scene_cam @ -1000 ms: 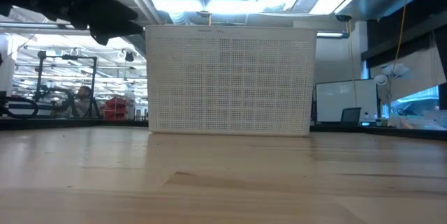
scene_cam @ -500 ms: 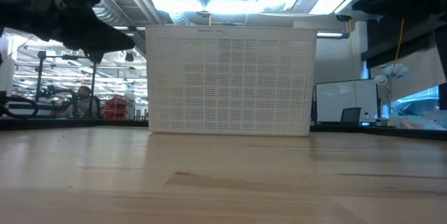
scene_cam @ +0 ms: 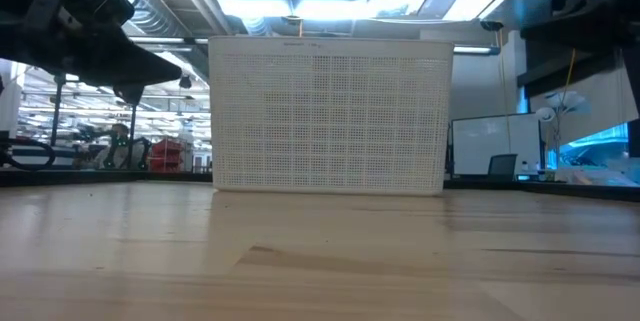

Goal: Sort clothes
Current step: Return to Home Position

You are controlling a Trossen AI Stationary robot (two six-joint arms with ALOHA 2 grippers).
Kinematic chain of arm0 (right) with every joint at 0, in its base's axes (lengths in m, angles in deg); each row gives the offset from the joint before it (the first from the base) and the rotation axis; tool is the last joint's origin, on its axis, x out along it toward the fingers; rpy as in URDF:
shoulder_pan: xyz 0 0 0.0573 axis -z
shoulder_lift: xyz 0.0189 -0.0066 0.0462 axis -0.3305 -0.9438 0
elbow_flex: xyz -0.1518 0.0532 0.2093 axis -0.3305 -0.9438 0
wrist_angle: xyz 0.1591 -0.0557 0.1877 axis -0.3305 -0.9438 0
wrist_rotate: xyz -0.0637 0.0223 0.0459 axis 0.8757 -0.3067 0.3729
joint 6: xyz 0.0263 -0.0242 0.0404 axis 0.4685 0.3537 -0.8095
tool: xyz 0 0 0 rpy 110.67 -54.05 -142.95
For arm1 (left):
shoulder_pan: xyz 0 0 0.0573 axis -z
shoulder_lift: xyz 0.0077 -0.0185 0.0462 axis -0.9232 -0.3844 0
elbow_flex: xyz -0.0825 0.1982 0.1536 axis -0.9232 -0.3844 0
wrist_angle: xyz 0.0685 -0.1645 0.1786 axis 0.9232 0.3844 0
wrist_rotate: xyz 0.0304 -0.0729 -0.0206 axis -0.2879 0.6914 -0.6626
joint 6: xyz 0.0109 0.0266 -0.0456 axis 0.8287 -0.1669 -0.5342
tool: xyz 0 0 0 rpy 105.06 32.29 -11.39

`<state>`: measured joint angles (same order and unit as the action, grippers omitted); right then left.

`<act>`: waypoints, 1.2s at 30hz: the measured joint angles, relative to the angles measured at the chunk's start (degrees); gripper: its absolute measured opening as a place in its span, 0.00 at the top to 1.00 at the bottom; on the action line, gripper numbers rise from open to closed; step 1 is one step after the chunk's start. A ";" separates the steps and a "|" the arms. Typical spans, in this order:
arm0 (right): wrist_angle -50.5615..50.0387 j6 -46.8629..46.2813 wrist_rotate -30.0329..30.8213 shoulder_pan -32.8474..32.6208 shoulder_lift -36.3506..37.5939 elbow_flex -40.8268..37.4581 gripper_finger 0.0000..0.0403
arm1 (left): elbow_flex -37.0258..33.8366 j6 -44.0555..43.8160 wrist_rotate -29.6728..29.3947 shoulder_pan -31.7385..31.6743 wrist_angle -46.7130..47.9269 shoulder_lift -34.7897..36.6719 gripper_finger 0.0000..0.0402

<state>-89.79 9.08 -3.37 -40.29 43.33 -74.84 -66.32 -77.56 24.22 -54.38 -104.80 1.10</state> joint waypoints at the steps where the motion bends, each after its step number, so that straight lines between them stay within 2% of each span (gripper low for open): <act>1: 0.02 -0.10 -0.15 0.00 0.75 -0.49 0.93 | 0.00 0.59 1.03 0.00 -0.14 0.00 1.00; 5: 2.02 0.47 -2.67 0.02 3.92 -3.15 0.92 | 0.00 1.58 3.51 0.00 -0.15 -0.02 1.00; 9: 2.39 0.77 -3.43 0.02 6.83 -5.07 0.97 | 0.00 2.40 3.61 0.00 -0.15 -0.02 1.00; 16: 5.49 2.70 -6.08 0.97 7.04 -7.34 0.96 | 0.00 4.08 3.74 -0.43 -0.95 -0.02 1.00; 20: 6.45 3.88 -9.80 5.44 7.04 -7.34 0.97 | 0.00 4.08 5.81 -1.34 -0.96 -0.02 1.00; 25: 8.11 4.27 -24.35 14.63 7.06 -7.35 0.99 | 0.00 4.11 8.30 -2.68 -0.88 -0.04 1.00; 30: 4.93 4.29 -25.48 22.65 7.14 -7.43 0.96 | 0.00 6.17 8.34 -3.34 -0.94 0.02 1.00; 36: 6.07 3.93 -29.78 26.55 7.25 -8.84 0.96 | 0.00 9.39 10.58 -3.32 -0.66 5.01 1.00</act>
<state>-83.72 13.01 -33.14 -13.75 50.58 -83.69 -66.32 -68.17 34.80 -57.70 -105.46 6.10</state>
